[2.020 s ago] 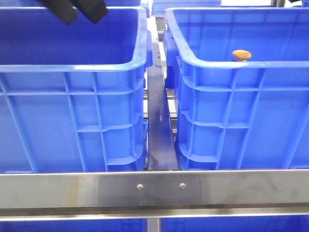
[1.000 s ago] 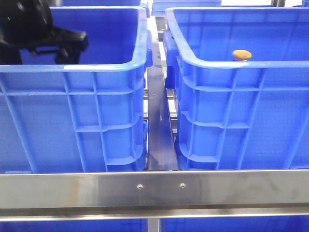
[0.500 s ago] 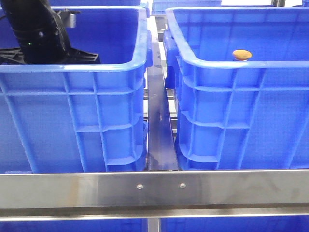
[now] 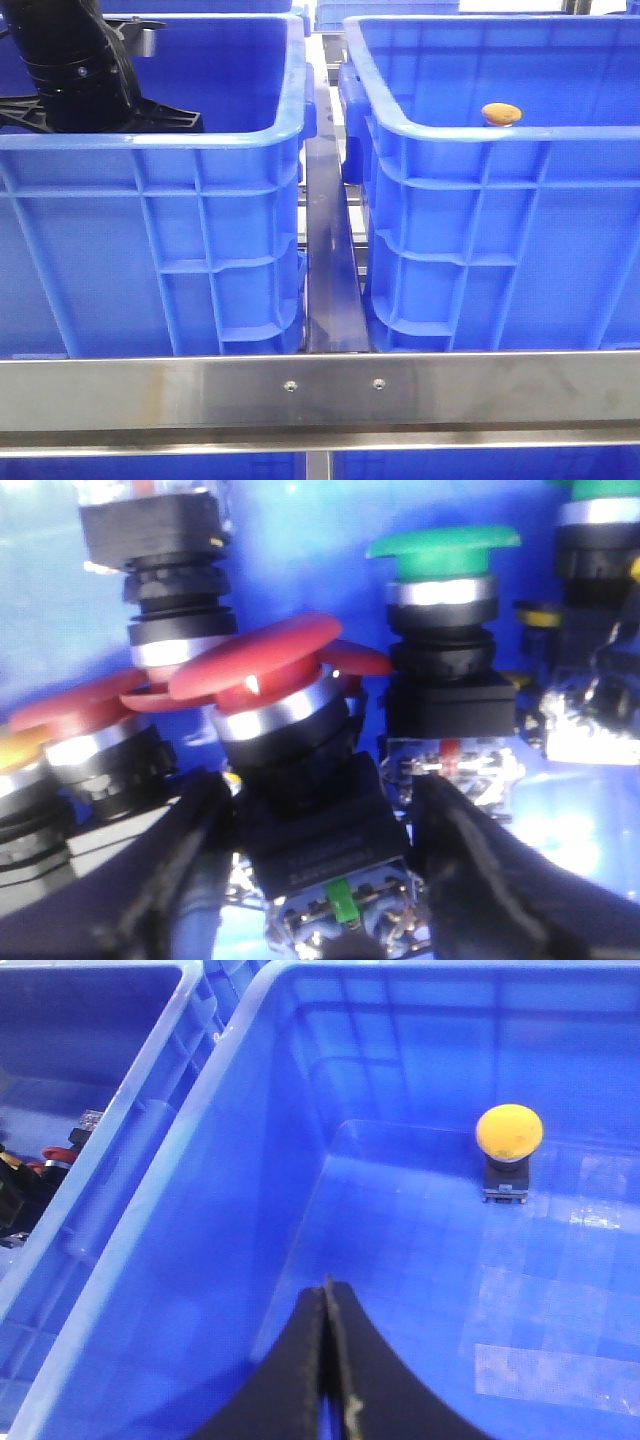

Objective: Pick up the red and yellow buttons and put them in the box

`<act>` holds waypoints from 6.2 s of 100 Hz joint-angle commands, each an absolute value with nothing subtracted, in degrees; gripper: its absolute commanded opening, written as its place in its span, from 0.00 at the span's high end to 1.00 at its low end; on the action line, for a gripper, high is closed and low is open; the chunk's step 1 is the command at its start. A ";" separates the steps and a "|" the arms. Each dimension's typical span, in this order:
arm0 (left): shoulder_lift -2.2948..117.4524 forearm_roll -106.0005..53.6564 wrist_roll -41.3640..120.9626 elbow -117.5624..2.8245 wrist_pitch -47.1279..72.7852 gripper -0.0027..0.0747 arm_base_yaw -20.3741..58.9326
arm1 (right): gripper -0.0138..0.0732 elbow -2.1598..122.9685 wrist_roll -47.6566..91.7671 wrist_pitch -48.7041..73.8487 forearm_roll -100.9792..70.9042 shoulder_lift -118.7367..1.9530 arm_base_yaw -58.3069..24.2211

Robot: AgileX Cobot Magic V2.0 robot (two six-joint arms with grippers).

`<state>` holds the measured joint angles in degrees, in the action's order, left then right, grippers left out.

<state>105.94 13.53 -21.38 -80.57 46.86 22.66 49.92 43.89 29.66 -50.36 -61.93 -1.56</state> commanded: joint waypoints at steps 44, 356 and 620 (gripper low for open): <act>88.59 8.28 -1.37 -82.19 46.91 0.82 29.20 | 0.92 51.38 44.33 27.93 -52.25 -60.79 -1.39; 80.07 -8.93 36.90 -85.20 51.71 0.12 40.67 | 0.54 67.93 49.90 44.21 -70.67 -78.60 14.27; 66.84 16.14 -9.09 -70.17 46.99 0.99 40.67 | 0.92 47.43 66.58 25.32 -71.32 -56.64 8.41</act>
